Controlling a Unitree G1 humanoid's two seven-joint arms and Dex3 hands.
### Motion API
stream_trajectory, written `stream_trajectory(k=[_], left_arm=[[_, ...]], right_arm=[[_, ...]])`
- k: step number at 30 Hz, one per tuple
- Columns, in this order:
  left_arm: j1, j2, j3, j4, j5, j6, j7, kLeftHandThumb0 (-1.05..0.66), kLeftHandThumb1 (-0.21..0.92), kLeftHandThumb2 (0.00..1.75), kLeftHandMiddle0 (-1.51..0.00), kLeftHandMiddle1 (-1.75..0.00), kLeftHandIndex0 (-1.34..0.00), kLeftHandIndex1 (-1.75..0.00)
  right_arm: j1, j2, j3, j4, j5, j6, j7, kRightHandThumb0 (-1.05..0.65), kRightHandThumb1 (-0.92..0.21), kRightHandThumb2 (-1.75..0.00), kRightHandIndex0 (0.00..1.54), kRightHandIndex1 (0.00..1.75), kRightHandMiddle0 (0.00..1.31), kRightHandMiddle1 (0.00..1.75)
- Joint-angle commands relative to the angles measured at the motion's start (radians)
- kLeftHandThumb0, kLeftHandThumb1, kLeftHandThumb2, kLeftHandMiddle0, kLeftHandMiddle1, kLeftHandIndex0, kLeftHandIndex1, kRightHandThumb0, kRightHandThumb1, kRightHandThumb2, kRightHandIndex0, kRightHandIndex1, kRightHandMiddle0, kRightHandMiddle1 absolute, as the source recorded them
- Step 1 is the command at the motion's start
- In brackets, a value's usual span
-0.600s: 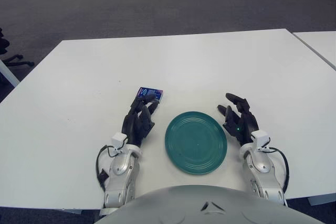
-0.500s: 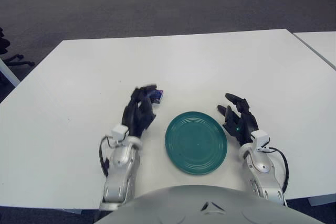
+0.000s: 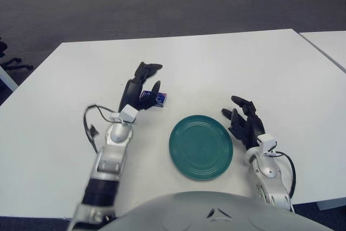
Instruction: Put the gum into the plate.
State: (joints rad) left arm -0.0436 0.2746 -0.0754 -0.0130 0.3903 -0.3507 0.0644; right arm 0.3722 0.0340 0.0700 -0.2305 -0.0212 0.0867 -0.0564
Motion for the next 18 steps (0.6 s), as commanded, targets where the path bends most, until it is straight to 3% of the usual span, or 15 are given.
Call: stream_trajectory(k=[1, 5, 12, 18], left_arm=[[-0.094, 0.097, -0.007, 0.127, 0.089, -0.099, 0.029, -0.86, 0.92, 0.6, -0.29, -0.49, -0.13, -1.06], [-0.153, 0.148, -0.036, 0.205, 0.142, -0.15, 0.028, -0.86, 0.92, 0.48, -0.26, -0.47, -0.12, -1.1], [-0.349, 0.231, -0.162, 0.43, 0.216, -0.222, -0.099, -0.85, 0.92, 0.29, -0.21, -0.4, -0.09, -1.1], [-0.409, 0.256, -0.209, 0.523, 0.212, -0.267, -0.165, -0.84, 0.91, 0.23, -0.2, -0.33, -0.08, -1.08]], right_arm=[[0.015, 0.005, 0.003, 0.055, -0.004, 0.038, -0.003, -0.62, -0.92, -0.88, 0.47, 0.51, 0.02, 0.93], [0.01, 0.005, 0.004, 0.068, -0.007, 0.027, -0.004, -0.62, -0.92, -0.89, 0.46, 0.52, 0.02, 0.93], [0.014, 0.005, 0.009, 0.074, -0.011, 0.013, -0.007, -0.63, -0.92, -0.89, 0.44, 0.52, 0.01, 0.93], [0.021, 0.009, 0.011, 0.068, -0.009, 0.012, -0.01, -0.62, -0.92, -0.89, 0.43, 0.52, 0.0, 0.93]])
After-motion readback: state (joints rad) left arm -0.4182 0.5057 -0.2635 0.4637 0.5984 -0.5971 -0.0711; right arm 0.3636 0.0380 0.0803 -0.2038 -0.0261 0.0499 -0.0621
